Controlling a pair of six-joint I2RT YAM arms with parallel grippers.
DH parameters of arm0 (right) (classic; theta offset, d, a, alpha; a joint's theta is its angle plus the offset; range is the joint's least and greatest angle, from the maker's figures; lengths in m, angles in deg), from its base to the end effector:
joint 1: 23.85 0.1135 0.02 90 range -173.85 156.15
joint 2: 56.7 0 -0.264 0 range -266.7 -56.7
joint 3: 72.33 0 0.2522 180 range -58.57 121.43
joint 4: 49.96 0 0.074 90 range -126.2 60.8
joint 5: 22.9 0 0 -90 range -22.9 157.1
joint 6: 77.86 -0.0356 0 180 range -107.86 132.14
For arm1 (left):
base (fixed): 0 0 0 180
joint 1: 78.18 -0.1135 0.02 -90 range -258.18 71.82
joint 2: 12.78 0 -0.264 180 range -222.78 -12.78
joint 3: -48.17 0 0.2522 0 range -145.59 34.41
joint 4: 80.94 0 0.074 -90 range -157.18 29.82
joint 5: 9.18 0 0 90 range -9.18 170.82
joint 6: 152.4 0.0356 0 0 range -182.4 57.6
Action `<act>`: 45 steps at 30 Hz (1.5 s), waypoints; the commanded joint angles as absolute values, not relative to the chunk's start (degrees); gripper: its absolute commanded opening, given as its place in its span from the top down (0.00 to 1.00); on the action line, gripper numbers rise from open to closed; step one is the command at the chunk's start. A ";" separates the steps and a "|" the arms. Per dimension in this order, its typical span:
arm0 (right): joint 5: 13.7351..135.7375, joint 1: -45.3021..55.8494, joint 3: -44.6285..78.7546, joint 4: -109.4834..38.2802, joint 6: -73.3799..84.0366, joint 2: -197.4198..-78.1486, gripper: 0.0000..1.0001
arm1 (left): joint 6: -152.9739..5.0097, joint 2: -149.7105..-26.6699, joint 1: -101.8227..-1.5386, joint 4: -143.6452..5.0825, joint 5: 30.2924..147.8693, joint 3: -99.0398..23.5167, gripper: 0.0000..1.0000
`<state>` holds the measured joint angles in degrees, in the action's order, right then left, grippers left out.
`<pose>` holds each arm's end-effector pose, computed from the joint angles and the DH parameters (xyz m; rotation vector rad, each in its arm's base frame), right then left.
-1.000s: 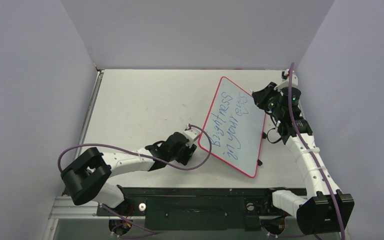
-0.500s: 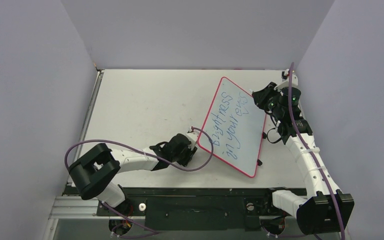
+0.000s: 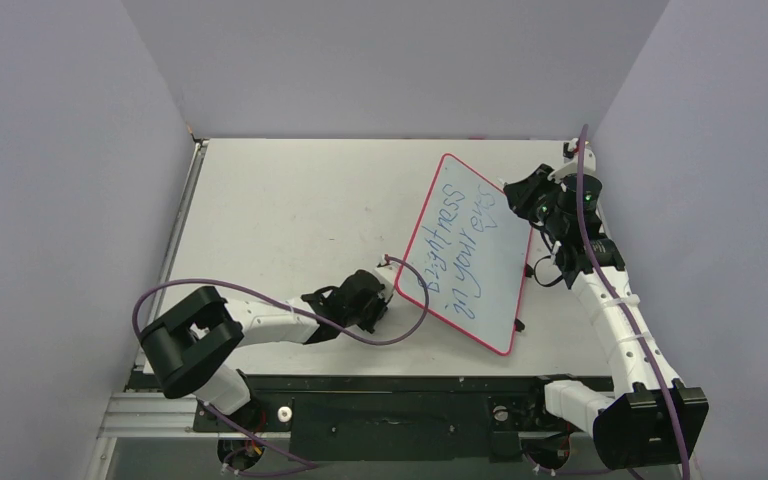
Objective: Write a sentence on the whiteboard
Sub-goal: Close the whiteboard marker at the center of the board.
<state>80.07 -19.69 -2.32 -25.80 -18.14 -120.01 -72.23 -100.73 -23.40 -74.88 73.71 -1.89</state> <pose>0.2543 0.0265 0.3462 0.2762 1.8953 0.6219 0.1699 -0.2330 0.1466 0.8473 2.2115 -0.4134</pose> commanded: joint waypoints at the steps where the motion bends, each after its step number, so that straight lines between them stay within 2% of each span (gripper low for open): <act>1: 81.62 -19.25 0.93 -27.28 -18.25 -119.53 1.00 | -71.84 -97.53 -23.19 -72.85 71.44 -2.27 1.00; 14: 84.52 -14.62 5.99 -24.37 -16.56 -119.71 1.00 | -70.76 -82.02 -27.56 -63.88 69.86 -3.51 1.00; 23: 85.97 -10.81 8.94 -22.26 -14.89 -119.84 1.00 | -68.48 -72.15 -27.89 -53.35 63.16 -10.59 1.00; 34: 95.47 -7.07 9.72 -22.88 -14.29 -119.42 1.00 | -49.85 -64.76 -28.17 -48.81 61.80 -15.37 1.00; 38: 100.29 -5.78 9.32 -24.11 -14.58 -119.47 1.00 | -43.79 -62.82 -28.64 -50.42 66.18 -14.55 1.00; 42: 106.16 -3.81 9.42 -24.49 -14.24 -119.95 1.00 | -40.18 -60.17 -33.60 -52.98 80.44 -13.15 1.00; 43: 106.84 -3.37 9.48 -24.37 -13.68 -120.10 1.00 | -39.49 -60.12 -36.56 -53.17 86.99 -13.03 1.00; 45: 108.33 -1.06 10.02 -23.63 -12.41 -120.77 1.00 | -39.51 -60.13 -38.25 -55.81 91.07 -12.03 1.00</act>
